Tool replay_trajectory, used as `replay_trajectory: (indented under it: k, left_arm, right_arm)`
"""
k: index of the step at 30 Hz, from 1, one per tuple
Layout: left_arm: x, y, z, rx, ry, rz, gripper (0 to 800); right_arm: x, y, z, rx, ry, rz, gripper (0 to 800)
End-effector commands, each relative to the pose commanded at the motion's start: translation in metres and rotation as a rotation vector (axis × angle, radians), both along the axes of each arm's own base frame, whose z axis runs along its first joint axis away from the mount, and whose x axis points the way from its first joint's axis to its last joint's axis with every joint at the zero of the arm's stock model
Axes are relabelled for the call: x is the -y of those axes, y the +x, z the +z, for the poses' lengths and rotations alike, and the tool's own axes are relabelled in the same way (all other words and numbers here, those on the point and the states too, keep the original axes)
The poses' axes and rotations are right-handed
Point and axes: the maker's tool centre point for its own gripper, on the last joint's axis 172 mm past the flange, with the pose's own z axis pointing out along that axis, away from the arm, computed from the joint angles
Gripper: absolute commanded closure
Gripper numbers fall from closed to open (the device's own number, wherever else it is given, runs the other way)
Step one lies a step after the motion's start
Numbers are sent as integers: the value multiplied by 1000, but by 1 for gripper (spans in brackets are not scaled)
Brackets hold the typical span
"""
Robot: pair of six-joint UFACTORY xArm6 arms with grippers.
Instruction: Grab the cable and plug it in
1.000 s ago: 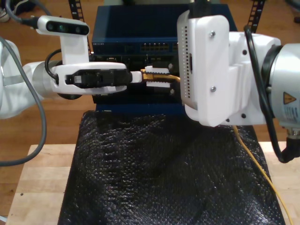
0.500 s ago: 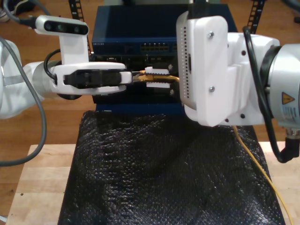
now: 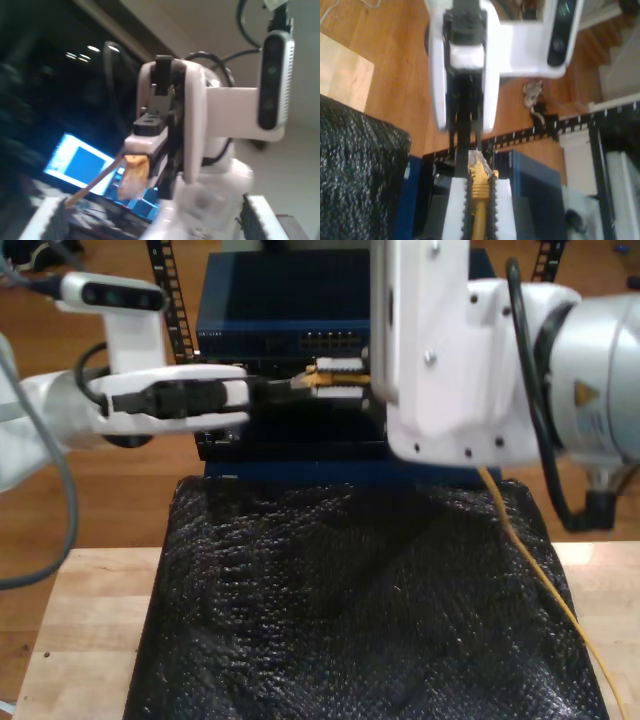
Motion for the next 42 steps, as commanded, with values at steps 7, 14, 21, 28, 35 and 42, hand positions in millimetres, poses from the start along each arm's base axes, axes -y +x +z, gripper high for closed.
replay_trajectory:
  k: [7, 14, 21, 28, 35, 42]
  left_arm:
    - [-47, 34, -5, 66, 134, 174, 5]
    - [-68, 36, -57, 161, 483, 225, 3]
    - [-91, 20, -97, 296, 735, 210, 2]
    - [-115, -10, -119, 412, 906, 126, 0]
    - [-169, -23, -135, 464, 969, 156, 0]
    - [-229, -58, -163, 505, 1071, 98, 0]
  right_arm:
    - [66, 47, -27, -143, -21, -195, 800]
    - [97, 57, -73, -283, -86, -246, 800]
    - [139, 67, -90, -407, -116, -317, 800]
    - [166, 81, -109, -489, -130, -369, 800]
    - [171, 92, -142, -555, -193, -366, 800]
    - [174, 95, -169, -618, -249, -356, 800]
